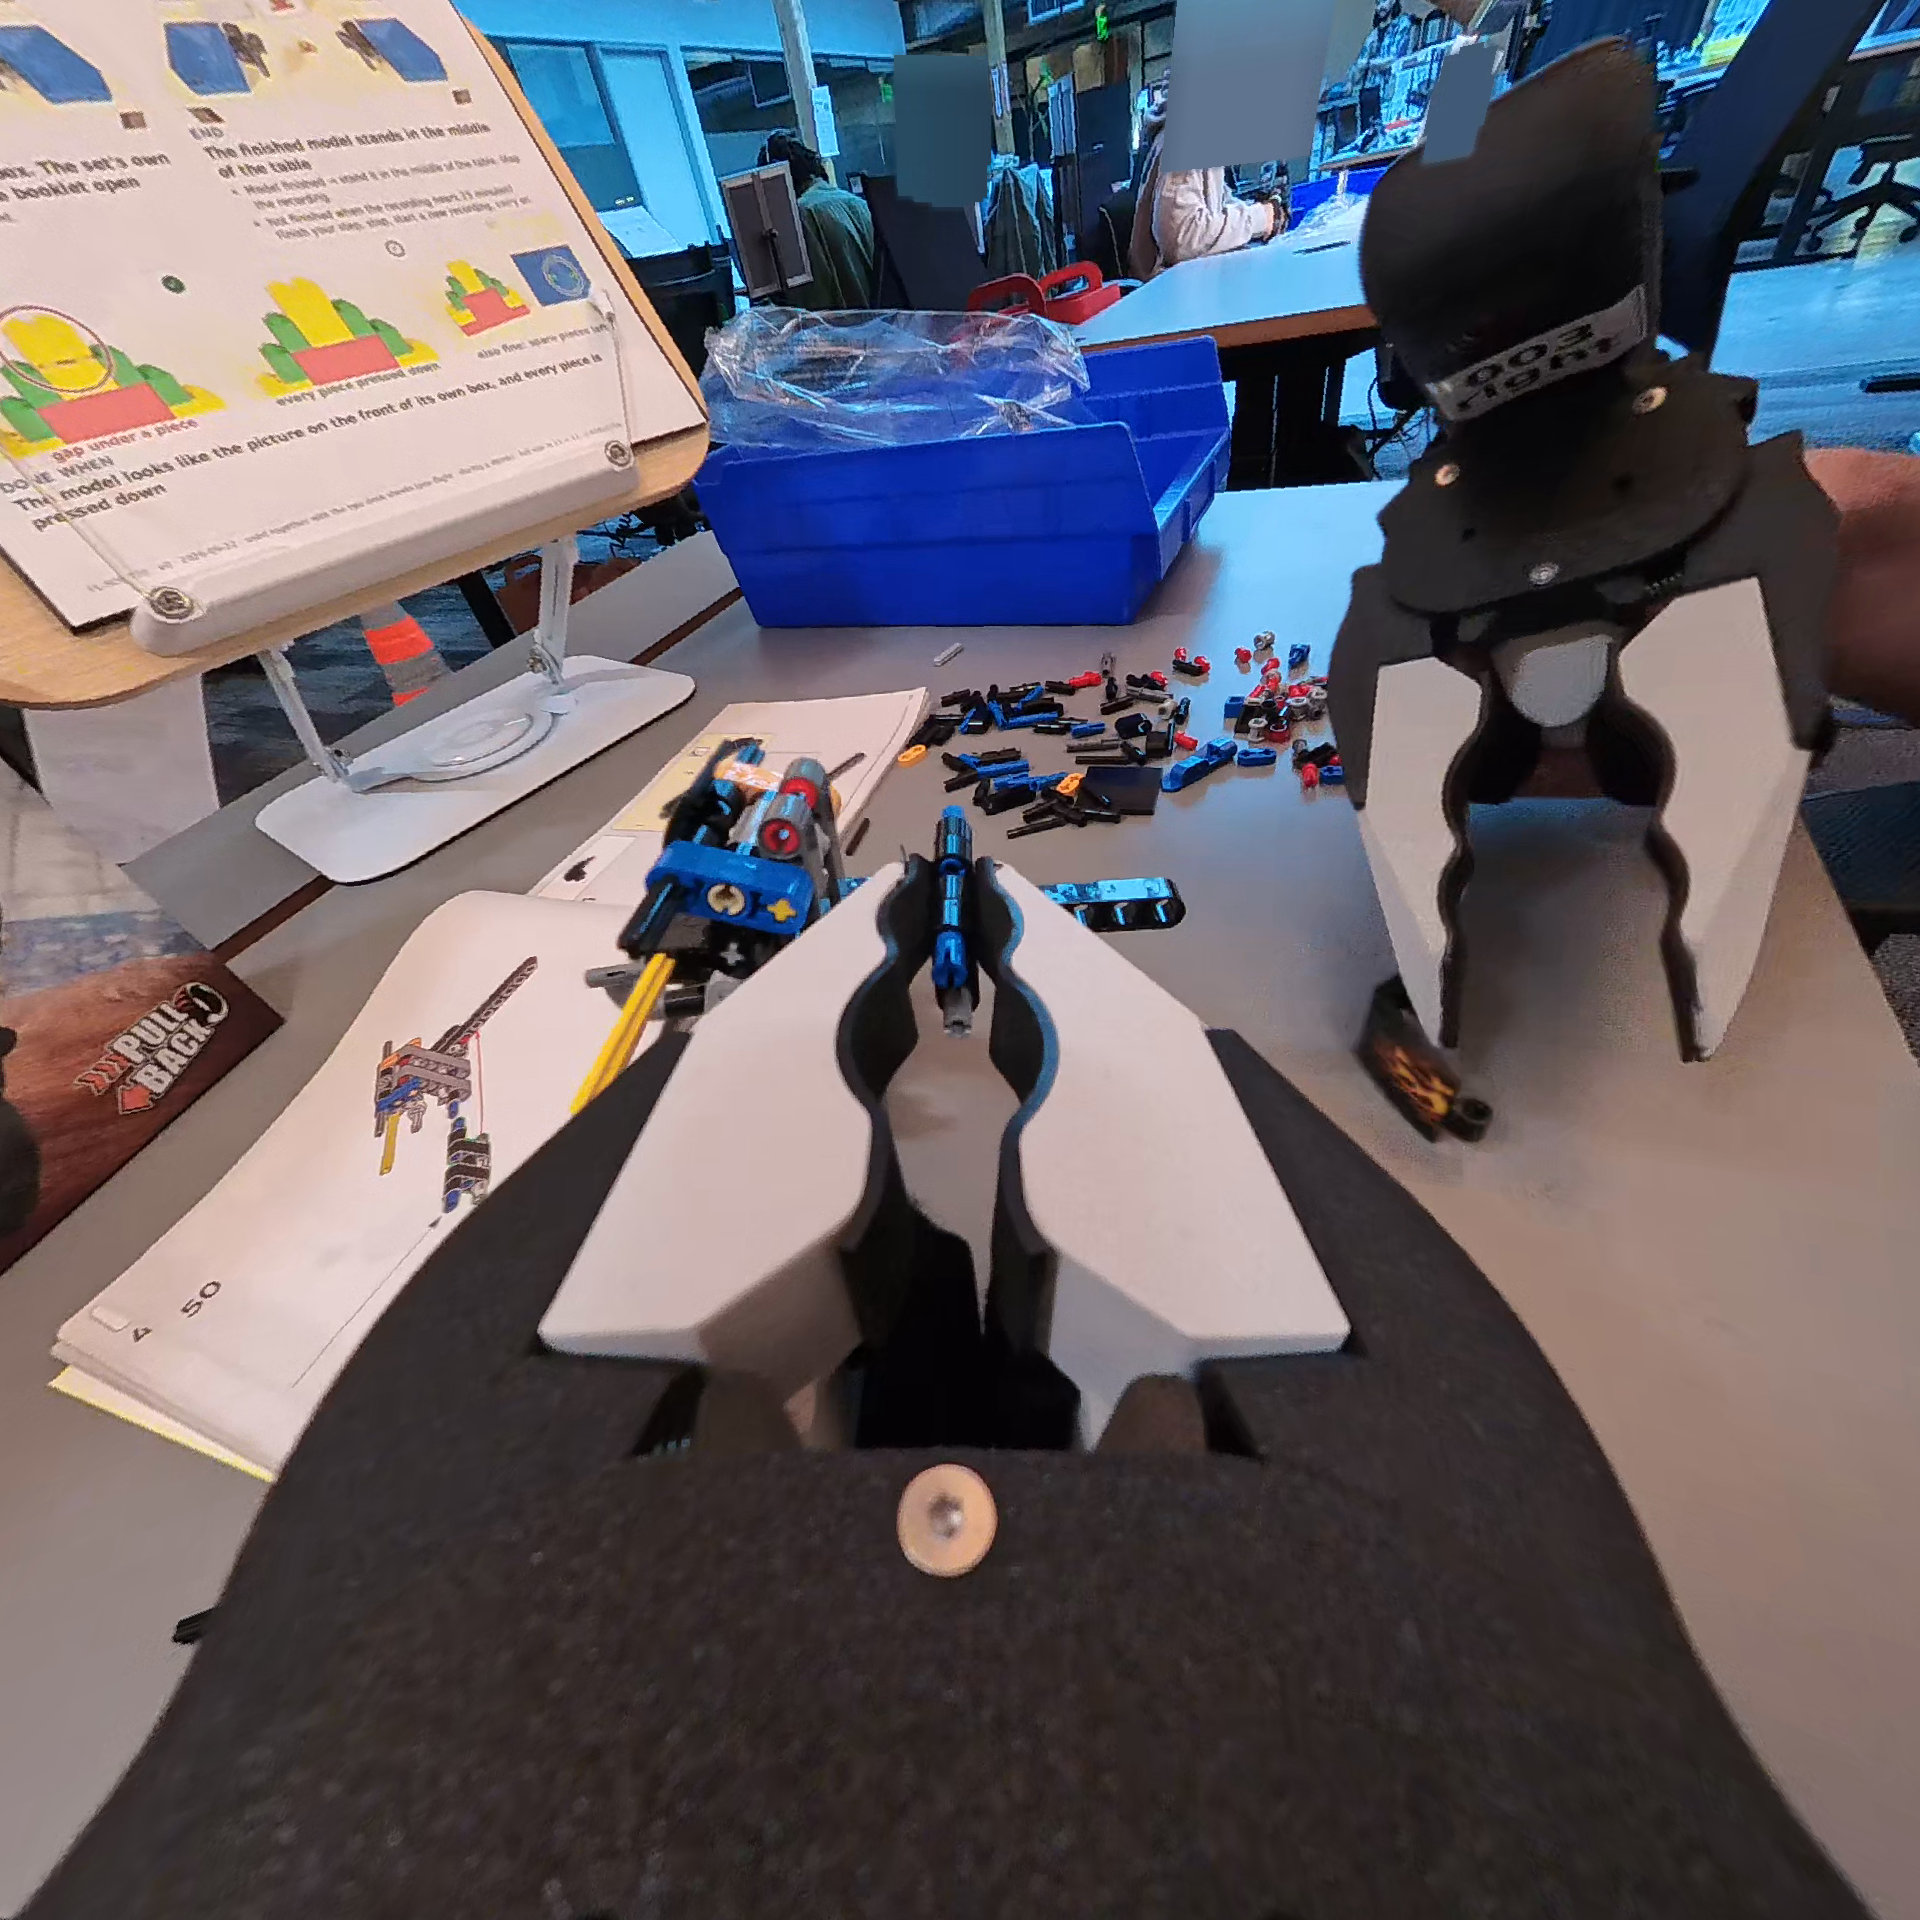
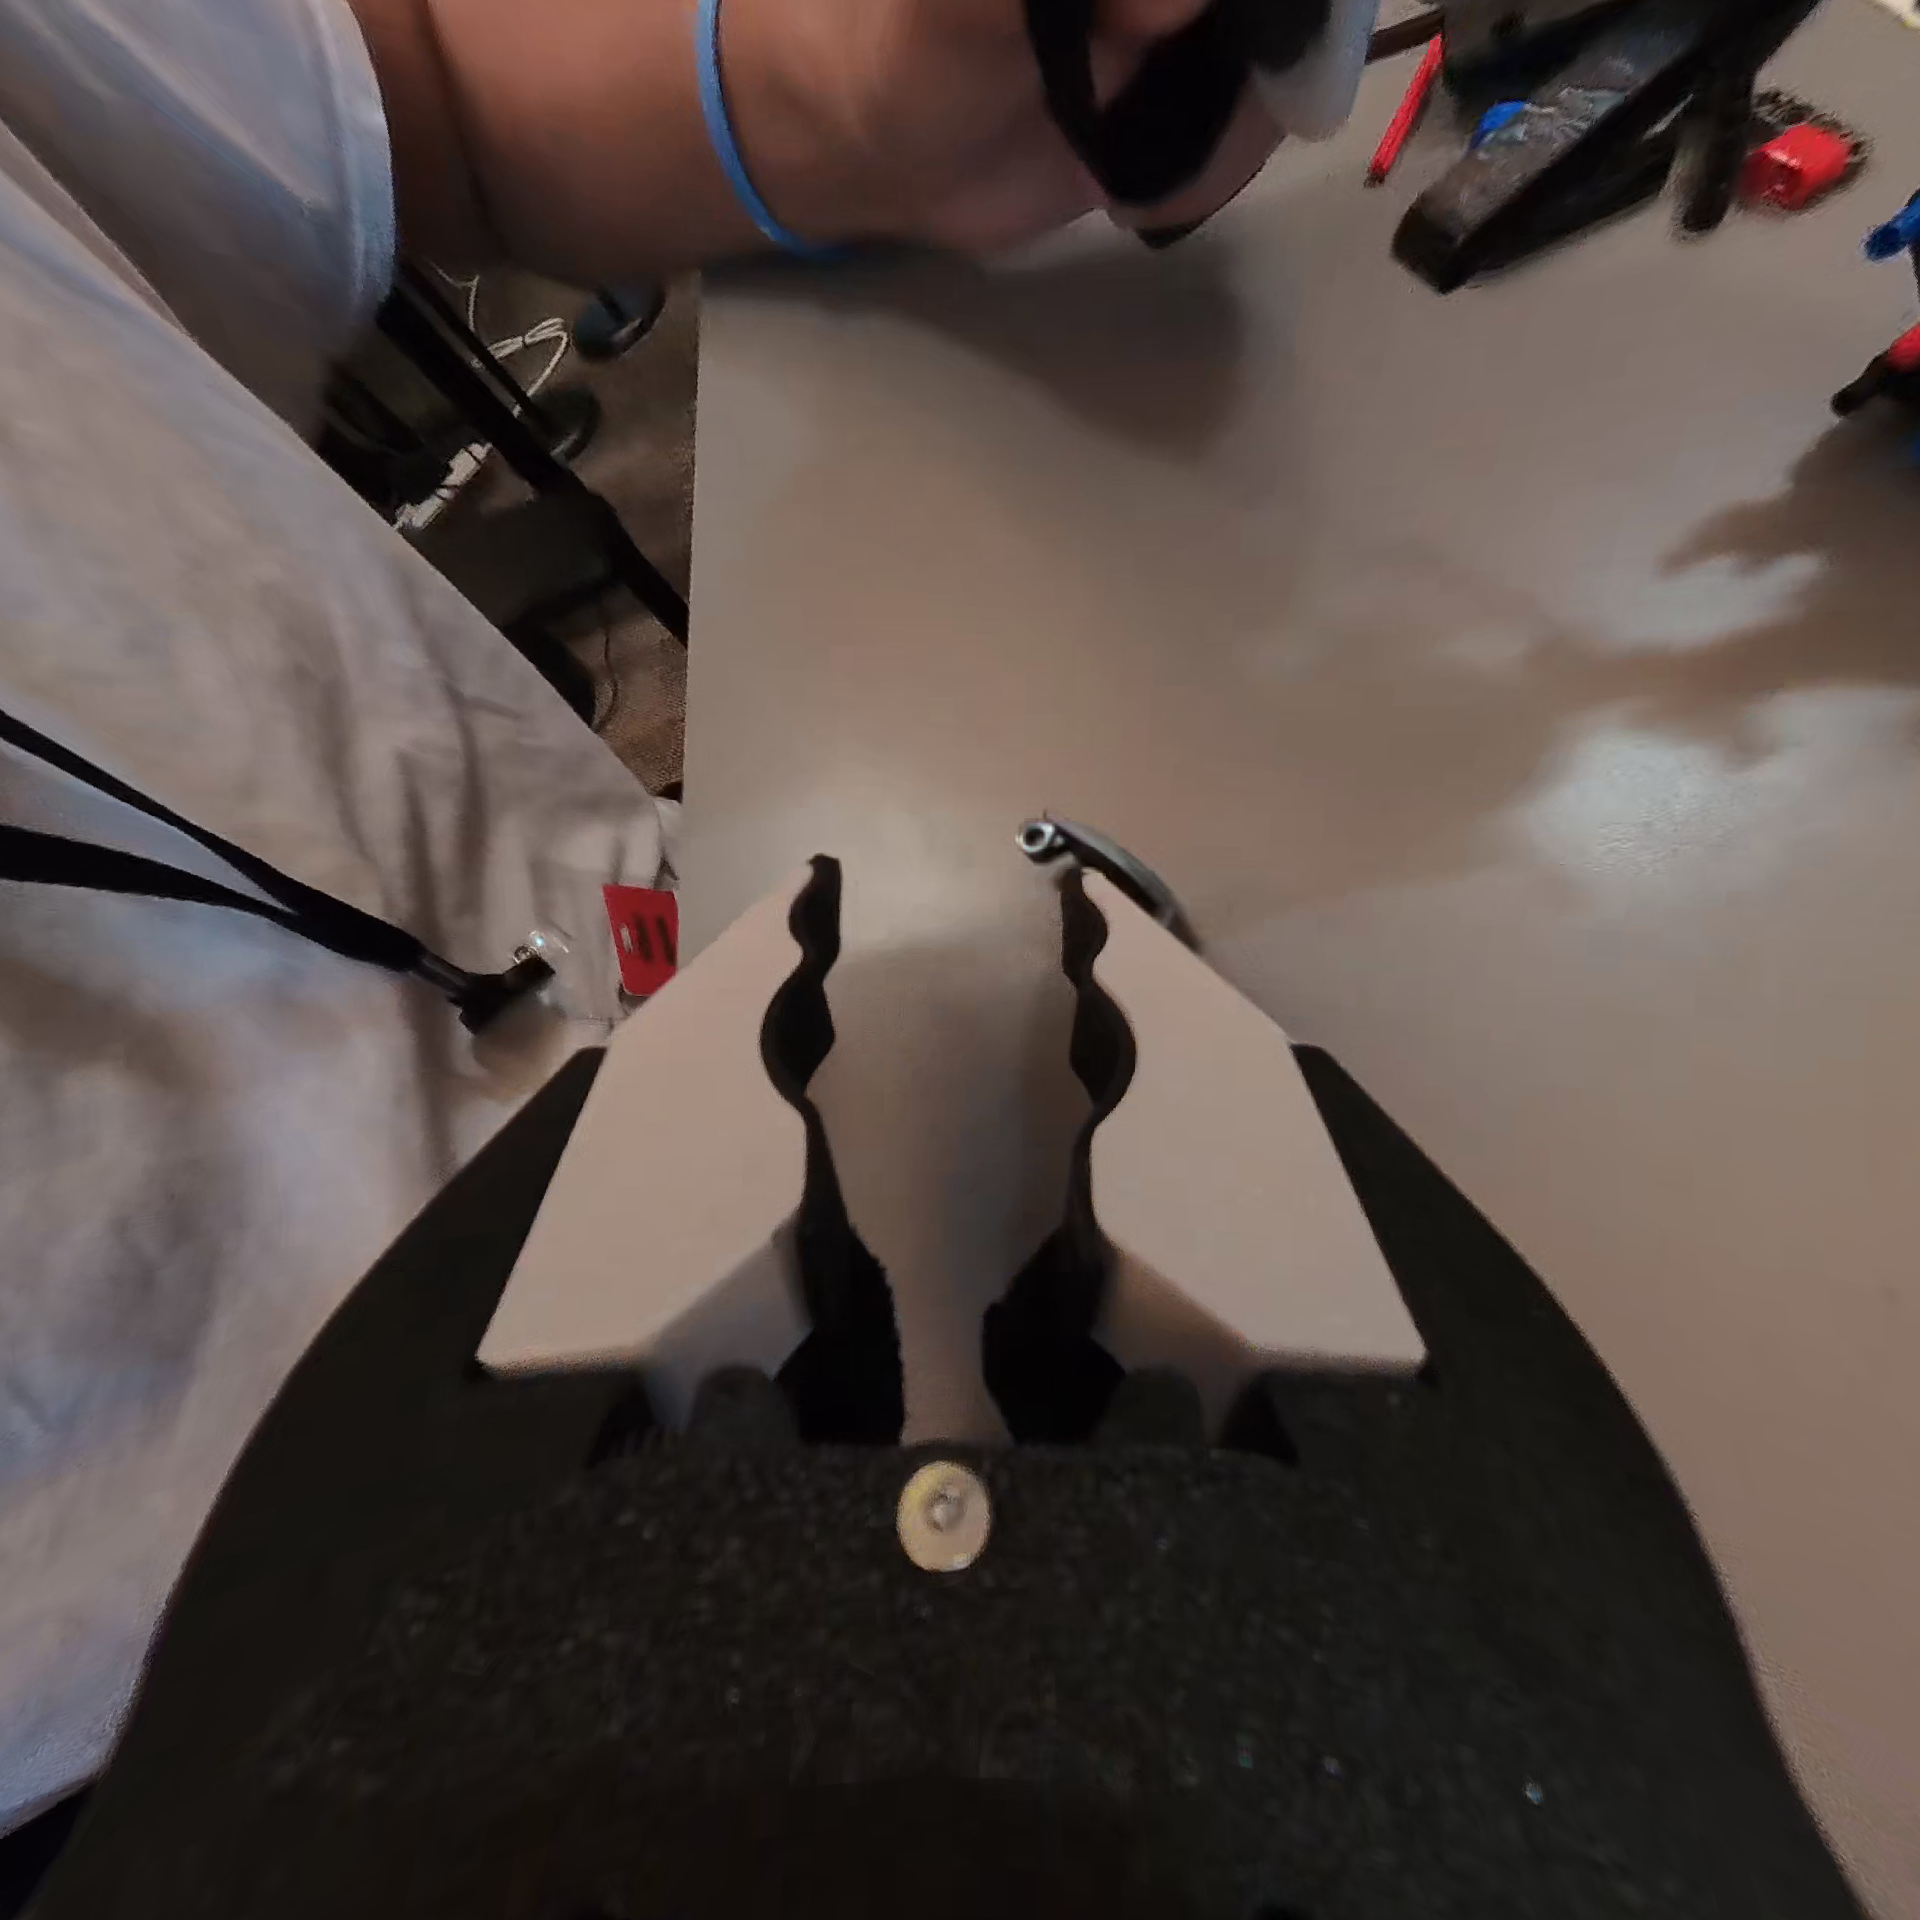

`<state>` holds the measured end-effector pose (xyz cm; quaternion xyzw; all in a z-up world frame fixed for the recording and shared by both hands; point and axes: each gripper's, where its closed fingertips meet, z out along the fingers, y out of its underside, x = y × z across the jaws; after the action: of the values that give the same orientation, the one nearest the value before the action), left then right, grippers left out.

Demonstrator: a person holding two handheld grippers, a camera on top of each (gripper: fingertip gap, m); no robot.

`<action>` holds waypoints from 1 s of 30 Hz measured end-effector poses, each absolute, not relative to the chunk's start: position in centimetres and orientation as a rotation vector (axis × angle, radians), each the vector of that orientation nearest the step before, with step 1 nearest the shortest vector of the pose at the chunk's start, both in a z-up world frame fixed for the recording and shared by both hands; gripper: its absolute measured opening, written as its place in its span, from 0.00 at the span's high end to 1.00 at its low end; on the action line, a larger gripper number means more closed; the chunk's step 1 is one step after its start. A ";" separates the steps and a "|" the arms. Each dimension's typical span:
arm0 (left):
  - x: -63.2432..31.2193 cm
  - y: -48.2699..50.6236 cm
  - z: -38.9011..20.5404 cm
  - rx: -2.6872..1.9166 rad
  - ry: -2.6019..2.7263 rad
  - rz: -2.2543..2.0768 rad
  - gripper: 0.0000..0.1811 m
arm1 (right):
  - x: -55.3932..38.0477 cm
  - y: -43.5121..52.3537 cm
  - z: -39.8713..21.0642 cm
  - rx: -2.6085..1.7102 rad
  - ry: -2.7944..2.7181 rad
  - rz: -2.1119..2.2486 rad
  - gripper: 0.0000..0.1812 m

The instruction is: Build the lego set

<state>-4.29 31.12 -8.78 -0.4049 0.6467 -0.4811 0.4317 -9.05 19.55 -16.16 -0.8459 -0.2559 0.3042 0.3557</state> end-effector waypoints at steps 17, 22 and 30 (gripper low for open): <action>-4.3 30.3 -9.4 -0.995 1.663 -1.187 0.97 | -5.8 21.3 -18.1 -2.268 -0.596 0.374 0.87; -4.2 30.4 -9.6 -1.032 1.656 -1.183 0.97 | -3.2 23.8 -15.5 -2.078 -0.609 -0.220 0.99; -4.5 29.1 -9.6 -1.037 1.682 -1.252 0.97 | 0.7 29.2 -7.8 -1.794 -0.592 -0.892 0.99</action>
<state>-4.48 29.07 -9.60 -0.4082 0.6619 -0.4926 0.3906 0.72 29.23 -7.83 -0.7426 -0.2449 -0.3692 0.5022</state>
